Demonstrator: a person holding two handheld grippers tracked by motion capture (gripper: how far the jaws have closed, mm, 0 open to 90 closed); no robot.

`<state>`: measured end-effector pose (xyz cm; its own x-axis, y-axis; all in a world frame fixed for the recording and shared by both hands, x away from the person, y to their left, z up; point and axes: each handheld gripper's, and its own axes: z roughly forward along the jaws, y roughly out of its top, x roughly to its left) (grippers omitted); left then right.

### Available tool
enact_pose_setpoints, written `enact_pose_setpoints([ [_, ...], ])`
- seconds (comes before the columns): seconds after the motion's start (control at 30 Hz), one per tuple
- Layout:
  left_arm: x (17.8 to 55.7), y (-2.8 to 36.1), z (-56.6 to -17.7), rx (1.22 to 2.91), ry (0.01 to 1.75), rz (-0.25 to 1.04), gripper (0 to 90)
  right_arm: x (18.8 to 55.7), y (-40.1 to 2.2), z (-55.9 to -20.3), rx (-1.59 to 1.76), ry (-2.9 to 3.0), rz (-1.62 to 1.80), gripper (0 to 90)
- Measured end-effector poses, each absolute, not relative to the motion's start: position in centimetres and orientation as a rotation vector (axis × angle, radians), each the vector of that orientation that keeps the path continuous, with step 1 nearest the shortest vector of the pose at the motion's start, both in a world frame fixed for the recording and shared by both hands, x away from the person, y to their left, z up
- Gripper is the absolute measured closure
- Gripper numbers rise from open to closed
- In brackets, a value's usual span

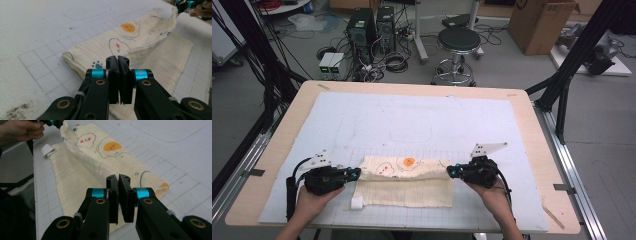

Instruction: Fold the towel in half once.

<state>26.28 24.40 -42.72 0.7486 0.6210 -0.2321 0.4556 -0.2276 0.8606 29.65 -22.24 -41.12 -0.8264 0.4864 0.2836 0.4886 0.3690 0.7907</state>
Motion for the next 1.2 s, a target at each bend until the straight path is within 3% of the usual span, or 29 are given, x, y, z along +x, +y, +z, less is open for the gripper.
enact_pose_setpoints([
  [0.97,23.4,24.3,-43.8,1.955,0.765,0.110,86.0,26.4,-22.1,-42.8,-0.865,-2.605,-1.433,83.3],
  [1.07,23.4,24.6,-43.4,1.911,0.741,0.074,74.6,26.2,-22.3,-42.8,-0.844,-2.561,-1.448,73.0],
  [1.2,23.5,24.9,-42.8,1.836,0.706,0.051,65.6,26.0,-22.8,-42.0,-0.842,-2.524,-1.518,67.6],
])
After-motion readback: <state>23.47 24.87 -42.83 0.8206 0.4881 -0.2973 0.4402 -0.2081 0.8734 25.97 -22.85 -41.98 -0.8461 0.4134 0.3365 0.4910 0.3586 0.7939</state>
